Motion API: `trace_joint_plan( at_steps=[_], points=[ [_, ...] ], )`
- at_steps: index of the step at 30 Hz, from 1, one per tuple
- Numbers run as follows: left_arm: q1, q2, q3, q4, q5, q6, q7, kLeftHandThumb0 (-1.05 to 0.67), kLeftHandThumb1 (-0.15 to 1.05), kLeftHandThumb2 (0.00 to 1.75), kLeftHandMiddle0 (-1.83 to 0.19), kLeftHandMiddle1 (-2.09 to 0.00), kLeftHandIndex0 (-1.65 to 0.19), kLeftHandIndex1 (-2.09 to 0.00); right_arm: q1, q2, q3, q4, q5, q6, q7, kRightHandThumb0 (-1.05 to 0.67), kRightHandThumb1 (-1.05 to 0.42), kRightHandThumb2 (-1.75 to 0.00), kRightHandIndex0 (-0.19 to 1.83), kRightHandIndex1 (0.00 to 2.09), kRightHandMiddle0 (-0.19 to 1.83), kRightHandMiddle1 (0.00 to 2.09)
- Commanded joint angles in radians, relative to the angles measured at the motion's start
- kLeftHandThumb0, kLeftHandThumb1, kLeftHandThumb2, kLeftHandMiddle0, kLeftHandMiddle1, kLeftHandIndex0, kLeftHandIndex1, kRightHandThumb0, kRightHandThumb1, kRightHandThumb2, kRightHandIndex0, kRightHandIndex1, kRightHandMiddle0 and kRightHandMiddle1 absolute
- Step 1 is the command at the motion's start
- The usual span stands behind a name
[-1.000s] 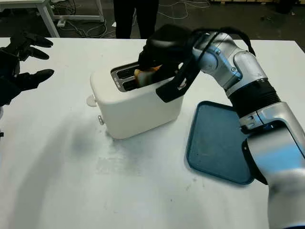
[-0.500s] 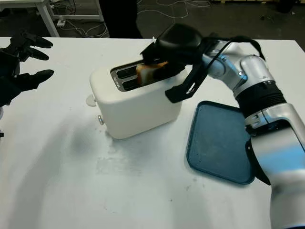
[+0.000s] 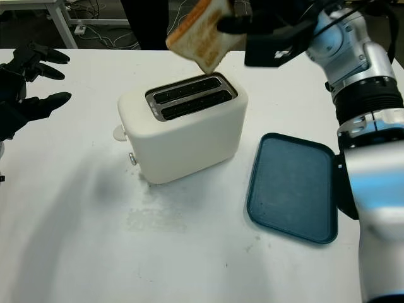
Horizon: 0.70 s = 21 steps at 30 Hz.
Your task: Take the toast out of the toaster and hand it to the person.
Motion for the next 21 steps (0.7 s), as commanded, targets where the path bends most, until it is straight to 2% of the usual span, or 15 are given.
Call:
trace_joint_plan(
  at_steps=[1, 5, 8, 10, 11, 12, 13, 14, 15, 19, 20, 21],
  points=[
    [0.003, -0.004, 0.004, -0.003, -0.010, 0.002, 0.001, -1.05, 0.92, 0.23, 0.00, -1.43, 0.00, -1.26, -0.038, -0.008, -0.041, 0.026, 0.055, 0.023, 0.024, -0.53, -0.92, -0.39, 0.98, 1.75, 0.71, 1.75],
    [0.004, -0.004, 0.004, -0.011, -0.009, 0.014, 0.003, -1.05, 0.92, 0.23, 0.00, -1.44, 0.00, -1.27, -0.054, -0.011, -0.089, 0.075, 0.104, 0.079, 0.022, -0.58, -0.92, -0.34, 1.00, 1.75, 0.76, 1.75],
    [0.005, -0.005, 0.005, -0.015, -0.014, 0.019, -0.002, -1.05, 0.92, 0.23, 0.00, -1.44, 0.00, -1.27, -0.052, 0.001, -0.147, 0.138, 0.168, 0.138, 0.043, -0.50, -0.92, -0.32, 1.03, 1.75, 0.82, 1.75],
    [0.004, -0.005, 0.005, -0.010, -0.014, 0.009, -0.003, -1.05, 0.92, 0.22, 0.00, -1.43, 0.00, -1.27, -0.041, 0.006, -0.168, 0.174, 0.183, 0.169, 0.018, -0.45, -0.92, -0.30, 1.02, 1.75, 0.79, 1.75],
    [0.004, -0.005, 0.005, -0.006, -0.015, 0.003, -0.003, -1.05, 0.92, 0.22, 0.00, -1.44, 0.00, -1.27, -0.031, 0.008, -0.181, 0.192, 0.193, 0.186, 0.000, -0.42, -0.92, -0.30, 0.99, 1.75, 0.76, 1.67],
    [0.003, -0.005, 0.006, -0.002, -0.015, 0.000, -0.003, -1.05, 0.92, 0.22, 0.00, -1.44, 0.00, -1.27, -0.024, 0.012, -0.195, 0.206, 0.206, 0.201, -0.007, -0.40, -0.92, -0.28, 0.95, 1.75, 0.77, 1.39],
    [0.004, -0.006, 0.007, -0.004, -0.017, 0.003, -0.003, -1.05, 0.92, 0.22, 0.00, -1.44, 0.00, -1.27, -0.013, 0.013, -0.200, 0.218, 0.206, 0.225, -0.027, -0.39, -0.92, -0.27, 0.93, 1.75, 0.79, 1.28],
    [0.005, -0.005, 0.007, -0.005, -0.014, 0.006, -0.001, -1.05, 0.92, 0.22, 0.00, -1.44, 0.00, -1.27, 0.000, 0.016, -0.209, 0.226, 0.210, 0.243, -0.051, -0.41, -0.92, -0.29, 0.89, 1.75, 0.68, 1.52],
    [0.006, -0.004, 0.006, -0.007, -0.012, 0.011, 0.000, -1.05, 0.92, 0.22, 0.00, -1.44, 0.00, -1.26, 0.014, 0.019, -0.214, 0.233, 0.212, 0.273, -0.077, -0.39, -0.92, -0.29, 0.86, 1.75, 0.64, 1.62],
    [0.006, -0.003, 0.004, -0.007, -0.008, 0.010, 0.001, -1.05, 0.92, 0.23, 0.00, -1.44, 0.00, -1.26, 0.071, 0.026, -0.209, 0.257, 0.199, 0.324, -0.146, -0.32, -0.92, -0.33, 0.78, 1.75, 0.59, 1.74],
    [0.005, -0.003, 0.003, -0.004, -0.008, 0.006, 0.000, -1.05, 0.92, 0.23, 0.00, -1.44, 0.00, -1.26, 0.082, 0.030, -0.203, 0.261, 0.192, 0.340, -0.171, -0.31, -0.92, -0.31, 0.68, 1.60, 0.55, 1.49],
    [0.002, -0.003, 0.002, 0.003, -0.008, -0.005, -0.001, -1.05, 0.92, 0.23, 0.00, -1.43, 0.00, -1.26, 0.091, 0.033, -0.193, 0.263, 0.180, 0.348, -0.193, -0.30, -0.92, -0.30, 0.68, 1.44, 0.65, 1.17]
  ],
)
